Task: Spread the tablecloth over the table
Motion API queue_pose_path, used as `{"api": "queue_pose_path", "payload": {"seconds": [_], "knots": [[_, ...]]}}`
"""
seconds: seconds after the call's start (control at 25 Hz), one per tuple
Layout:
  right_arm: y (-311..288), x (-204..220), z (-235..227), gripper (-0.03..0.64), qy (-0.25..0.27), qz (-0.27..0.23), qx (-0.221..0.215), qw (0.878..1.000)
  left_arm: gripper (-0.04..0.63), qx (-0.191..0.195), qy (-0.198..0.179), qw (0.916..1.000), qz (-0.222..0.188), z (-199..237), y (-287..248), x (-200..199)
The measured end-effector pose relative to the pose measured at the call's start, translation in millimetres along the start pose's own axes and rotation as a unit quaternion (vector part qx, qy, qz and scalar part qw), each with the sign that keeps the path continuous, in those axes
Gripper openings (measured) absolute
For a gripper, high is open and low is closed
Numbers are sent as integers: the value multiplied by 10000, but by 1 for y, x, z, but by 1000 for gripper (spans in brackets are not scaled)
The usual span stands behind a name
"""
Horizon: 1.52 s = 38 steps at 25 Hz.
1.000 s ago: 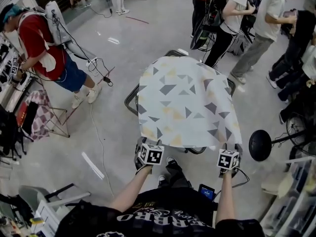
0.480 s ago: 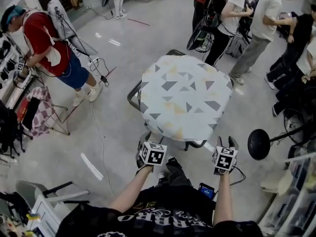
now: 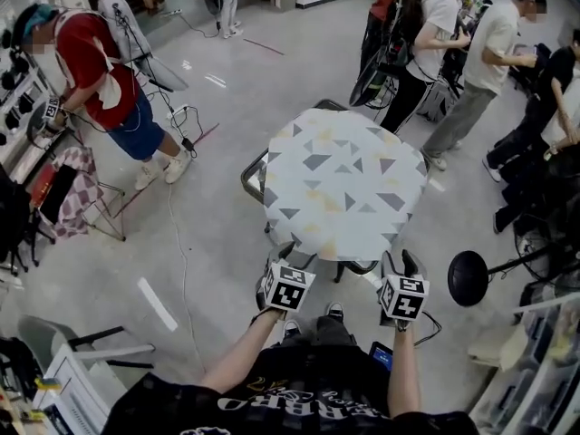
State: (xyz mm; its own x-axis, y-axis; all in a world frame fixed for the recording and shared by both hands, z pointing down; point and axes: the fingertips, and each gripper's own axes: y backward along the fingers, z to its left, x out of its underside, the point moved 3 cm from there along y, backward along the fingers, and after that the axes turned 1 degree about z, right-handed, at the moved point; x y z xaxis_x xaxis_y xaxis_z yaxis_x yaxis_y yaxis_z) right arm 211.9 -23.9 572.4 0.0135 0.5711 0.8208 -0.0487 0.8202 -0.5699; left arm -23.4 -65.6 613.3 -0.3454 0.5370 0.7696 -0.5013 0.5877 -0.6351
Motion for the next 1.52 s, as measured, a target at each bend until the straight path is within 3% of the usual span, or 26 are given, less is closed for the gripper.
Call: {"api": "queue_pose_path", "payload": {"seconds": [0.28,0.52,0.8,0.96,1.24,1.52], "knots": [[17,-27,32,209,18,-334,-833,9960,265,215,-160,9992,-297,-17,21,-14],[45,-38,39,192,-141,-445,-1685,9846,258,301,-283,9979,-491,-56,41,-23],[84,-25,20,167,221,-407,-2473,9678,192,166,-7,9950,-984,-122,68,-36],[99,-18,10,118,362,-443,-2796,9584,138,9,160,9931,-1160,-151,81,-35],[120,-8,7,104,448,-578,-3513,9334,77,-292,289,9899,-1355,-181,103,-29],[141,-6,11,41,464,-650,-3993,9133,35,-520,350,9867,-1499,-193,124,-29]]}}
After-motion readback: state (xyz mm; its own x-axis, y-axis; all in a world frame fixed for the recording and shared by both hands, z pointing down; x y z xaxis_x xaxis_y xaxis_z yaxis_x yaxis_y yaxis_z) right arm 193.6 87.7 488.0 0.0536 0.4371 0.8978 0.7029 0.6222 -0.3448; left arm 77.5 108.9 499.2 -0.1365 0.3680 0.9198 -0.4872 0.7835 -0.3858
